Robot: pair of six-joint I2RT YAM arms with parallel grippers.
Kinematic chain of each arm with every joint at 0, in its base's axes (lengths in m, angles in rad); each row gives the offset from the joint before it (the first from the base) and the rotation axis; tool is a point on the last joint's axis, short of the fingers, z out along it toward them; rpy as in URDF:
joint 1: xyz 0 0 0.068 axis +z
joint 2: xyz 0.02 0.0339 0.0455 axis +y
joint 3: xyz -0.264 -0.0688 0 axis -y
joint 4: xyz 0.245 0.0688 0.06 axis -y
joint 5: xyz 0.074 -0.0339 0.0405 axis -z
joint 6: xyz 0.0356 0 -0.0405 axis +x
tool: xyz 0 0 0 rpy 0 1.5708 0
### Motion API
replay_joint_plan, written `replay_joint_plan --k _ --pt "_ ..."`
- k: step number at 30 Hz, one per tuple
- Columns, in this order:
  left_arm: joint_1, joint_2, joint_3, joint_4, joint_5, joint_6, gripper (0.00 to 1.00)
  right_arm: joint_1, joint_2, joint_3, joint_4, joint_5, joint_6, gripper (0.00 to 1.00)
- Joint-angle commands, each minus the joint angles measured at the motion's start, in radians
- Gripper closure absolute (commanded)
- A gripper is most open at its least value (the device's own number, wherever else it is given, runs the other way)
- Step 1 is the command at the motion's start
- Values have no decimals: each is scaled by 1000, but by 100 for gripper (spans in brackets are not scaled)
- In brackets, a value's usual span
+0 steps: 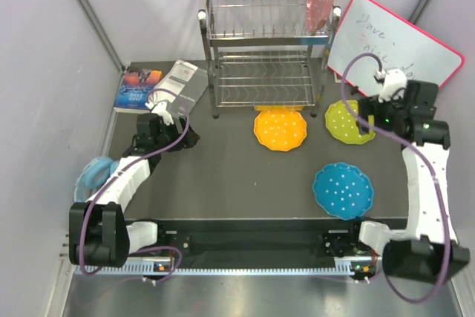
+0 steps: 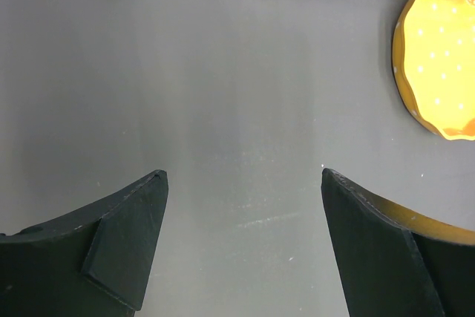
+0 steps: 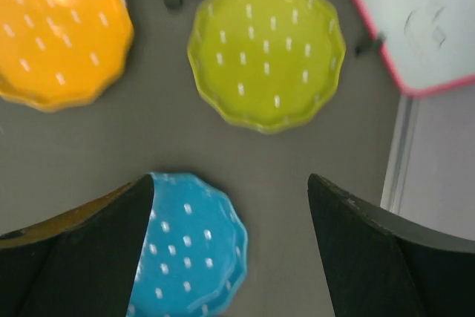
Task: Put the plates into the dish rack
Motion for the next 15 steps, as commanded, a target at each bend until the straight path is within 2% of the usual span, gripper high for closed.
replay_joint_plan --k 1,4,6,9,15 --pt "0 -17 24 50 9 -9 12 -307 165 -32 -308 -351 -312 15" --pt "0 -17 24 50 9 -9 12 -380 319 -22 -510 -420 -578 0" --pt "0 -17 24 50 9 -9 12 -408 362 -38 -542 -426 -684 0" --pt "0 -17 24 50 9 -9 12 -423 408 -70 -551 -396 -774 0" --pt "0 -17 24 50 9 -9 12 -437 491 -143 -423 -307 -778 0"
